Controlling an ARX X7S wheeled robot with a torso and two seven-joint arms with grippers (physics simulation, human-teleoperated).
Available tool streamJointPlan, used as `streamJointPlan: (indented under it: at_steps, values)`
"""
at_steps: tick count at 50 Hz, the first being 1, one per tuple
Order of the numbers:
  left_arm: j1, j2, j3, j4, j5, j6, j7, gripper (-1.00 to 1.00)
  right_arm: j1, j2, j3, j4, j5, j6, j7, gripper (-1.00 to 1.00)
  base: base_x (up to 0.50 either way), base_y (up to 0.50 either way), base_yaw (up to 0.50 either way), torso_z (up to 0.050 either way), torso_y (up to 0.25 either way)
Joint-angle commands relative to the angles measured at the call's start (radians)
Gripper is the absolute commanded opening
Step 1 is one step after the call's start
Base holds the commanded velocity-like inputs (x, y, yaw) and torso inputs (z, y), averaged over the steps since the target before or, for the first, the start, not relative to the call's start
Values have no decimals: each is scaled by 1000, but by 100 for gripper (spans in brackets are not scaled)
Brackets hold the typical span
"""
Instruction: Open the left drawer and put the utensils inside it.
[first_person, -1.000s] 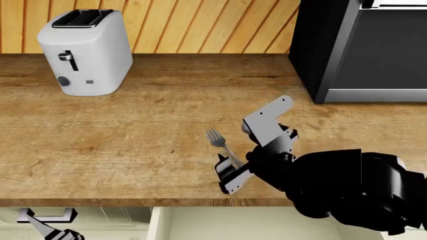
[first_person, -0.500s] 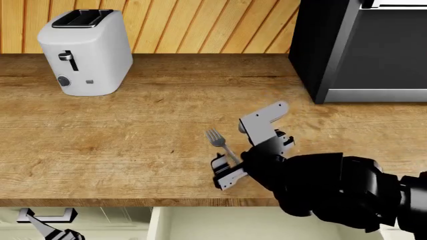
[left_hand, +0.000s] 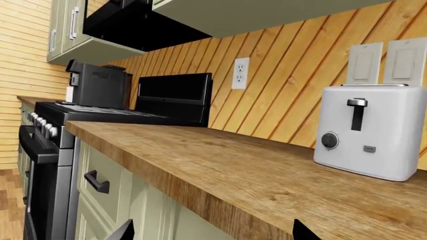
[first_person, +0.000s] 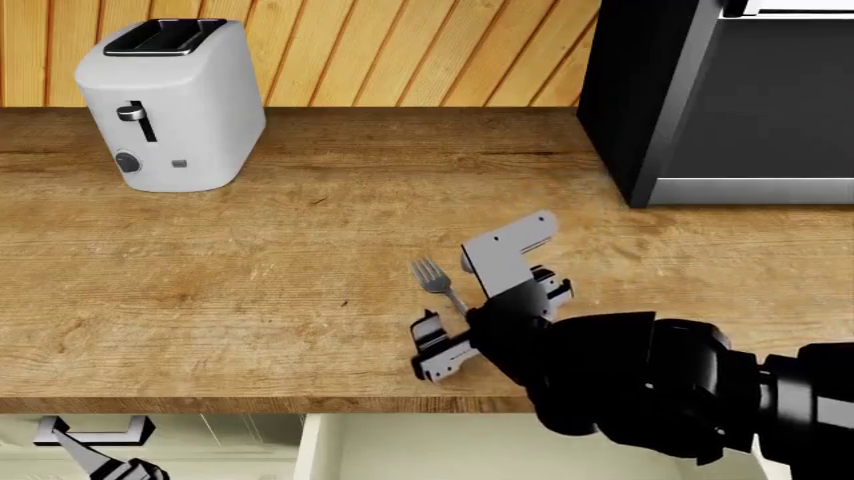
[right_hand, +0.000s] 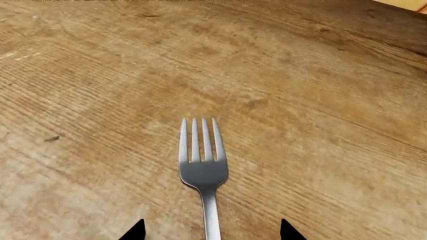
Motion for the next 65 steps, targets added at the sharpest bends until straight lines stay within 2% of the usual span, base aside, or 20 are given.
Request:
streamJointPlan:
  at_steps: [1,23,24,55,65]
  values:
    - [0,1,0,-2,0,2,-1,100,-26,-25,-29,30,12,23,17,100,0,0,0,0,0]
    - [1,1,-2,3,2,-2,-2,100,-48,-55,-50,107,23,55,74,100,1,0,0,0,0]
    - [1,1,-2,3,2,-2,-2,100,-50,-55,-51,107,19,54,76,-100,12,0,0,0,0]
    - [2,1,-3,1,2,4,-3,100,-41,-23,-35,35,-73,2,85,-100,0,0,0,0,0]
    - [3,1,-2,4,3,3,-2,100,6,24,-5,-40,-85,-10,81,-100,0,0,0,0,0]
